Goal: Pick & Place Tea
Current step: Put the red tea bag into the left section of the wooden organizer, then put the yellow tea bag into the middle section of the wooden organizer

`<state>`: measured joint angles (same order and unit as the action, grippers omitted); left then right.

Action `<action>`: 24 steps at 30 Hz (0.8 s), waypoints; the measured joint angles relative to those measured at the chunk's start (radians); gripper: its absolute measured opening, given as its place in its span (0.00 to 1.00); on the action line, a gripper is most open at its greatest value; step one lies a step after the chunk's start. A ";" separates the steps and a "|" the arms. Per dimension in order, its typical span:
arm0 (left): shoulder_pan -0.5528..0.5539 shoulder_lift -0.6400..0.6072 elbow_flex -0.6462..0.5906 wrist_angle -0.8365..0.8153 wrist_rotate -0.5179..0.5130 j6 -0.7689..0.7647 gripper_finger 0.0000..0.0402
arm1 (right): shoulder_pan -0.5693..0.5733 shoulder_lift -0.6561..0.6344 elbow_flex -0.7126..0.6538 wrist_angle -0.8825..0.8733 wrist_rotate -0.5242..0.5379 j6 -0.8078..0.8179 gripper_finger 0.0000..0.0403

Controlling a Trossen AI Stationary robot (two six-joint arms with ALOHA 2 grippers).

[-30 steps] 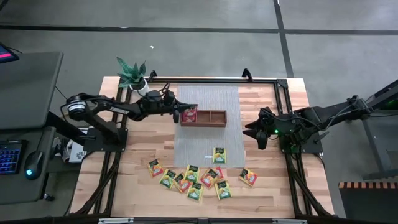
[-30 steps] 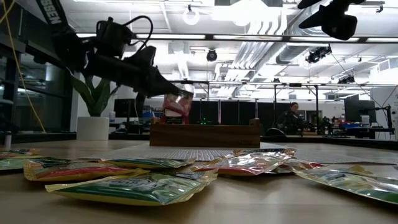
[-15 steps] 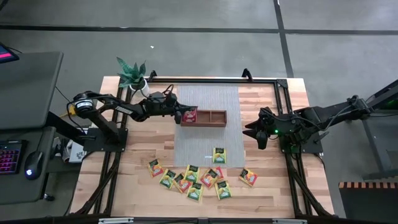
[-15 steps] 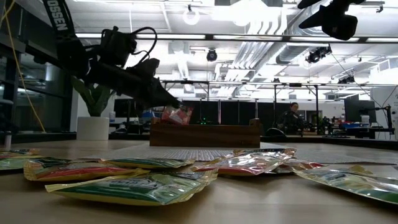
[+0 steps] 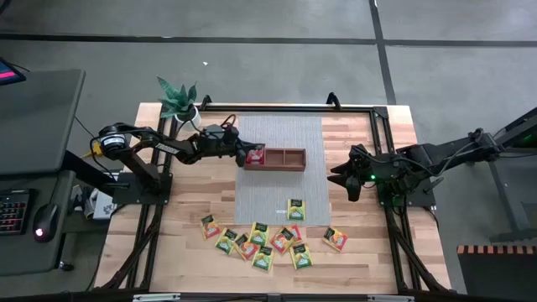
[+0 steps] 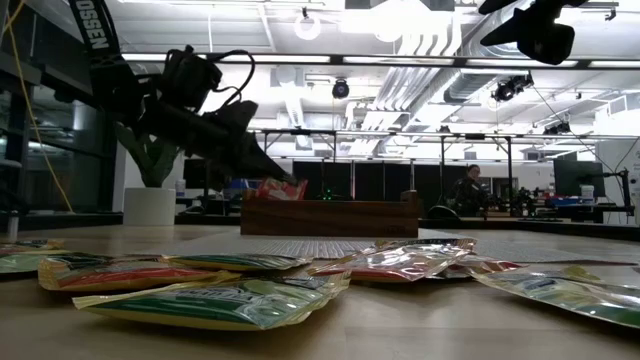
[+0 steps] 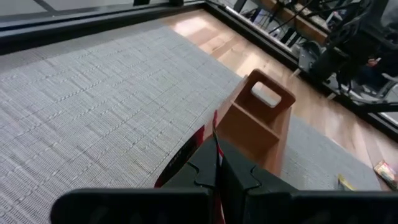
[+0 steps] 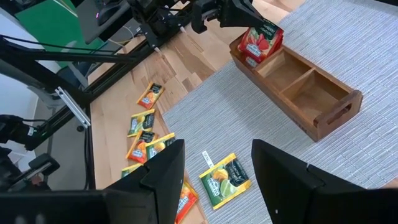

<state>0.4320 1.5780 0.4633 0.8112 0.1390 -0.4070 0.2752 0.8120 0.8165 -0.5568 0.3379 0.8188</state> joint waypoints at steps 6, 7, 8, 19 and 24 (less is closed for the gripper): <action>0.000 0.000 0.001 0.001 -0.003 0.024 0.03 | 0.000 0.000 0.000 0.000 0.000 -0.008 0.45; 0.000 0.000 0.001 0.001 -0.003 0.033 0.05 | 0.000 0.000 0.000 0.000 0.000 -0.008 0.45; 0.000 0.000 0.001 0.001 -0.003 0.036 0.07 | 0.000 0.000 0.000 0.000 0.000 -0.008 0.45; 0.000 0.000 0.001 0.008 0.005 -0.003 0.39 | 0.000 0.000 0.000 0.000 0.000 -0.008 0.45; 0.000 -0.028 0.001 0.066 0.005 -0.013 0.42 | 0.000 0.000 0.000 0.000 0.000 -0.008 0.45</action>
<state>0.4320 1.5495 0.4645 0.8771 0.1442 -0.4200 0.2752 0.8120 0.8165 -0.5568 0.3382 0.8104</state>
